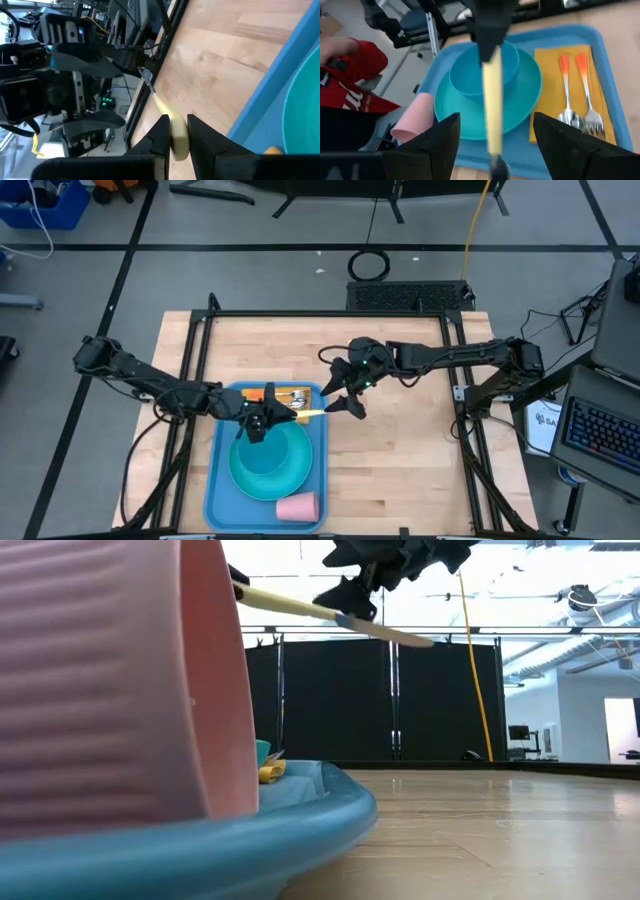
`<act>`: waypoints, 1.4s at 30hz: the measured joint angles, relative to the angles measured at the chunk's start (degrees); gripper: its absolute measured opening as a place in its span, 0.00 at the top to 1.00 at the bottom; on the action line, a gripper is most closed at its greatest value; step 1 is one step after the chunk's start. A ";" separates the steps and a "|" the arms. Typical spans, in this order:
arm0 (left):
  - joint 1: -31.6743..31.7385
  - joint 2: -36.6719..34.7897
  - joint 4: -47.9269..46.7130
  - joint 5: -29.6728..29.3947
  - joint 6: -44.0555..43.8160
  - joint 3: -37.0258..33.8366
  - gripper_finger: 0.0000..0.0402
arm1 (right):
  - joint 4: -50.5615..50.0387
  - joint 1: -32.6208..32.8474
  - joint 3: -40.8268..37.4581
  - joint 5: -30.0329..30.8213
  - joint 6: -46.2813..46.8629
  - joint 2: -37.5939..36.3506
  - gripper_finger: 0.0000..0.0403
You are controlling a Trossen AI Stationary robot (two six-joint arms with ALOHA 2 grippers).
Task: Set up tray
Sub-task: Put the yellow knife to the bottom of the orange spoon on the yellow napkin on the blue serving tray
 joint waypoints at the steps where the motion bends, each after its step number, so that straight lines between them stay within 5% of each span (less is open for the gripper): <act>1: 0.36 0.00 0.08 0.83 -0.01 0.06 0.88 | -0.48 -0.20 0.00 -0.03 0.22 0.02 0.40; 27: 4.83 0.00 0.96 4.48 0.16 0.10 0.88 | 2.39 -0.13 0.00 -4.61 2.48 4.95 0.40; 42: 5.30 0.00 1.67 5.47 -0.37 0.10 0.88 | 3.76 -0.11 0.02 -5.95 2.79 7.10 0.48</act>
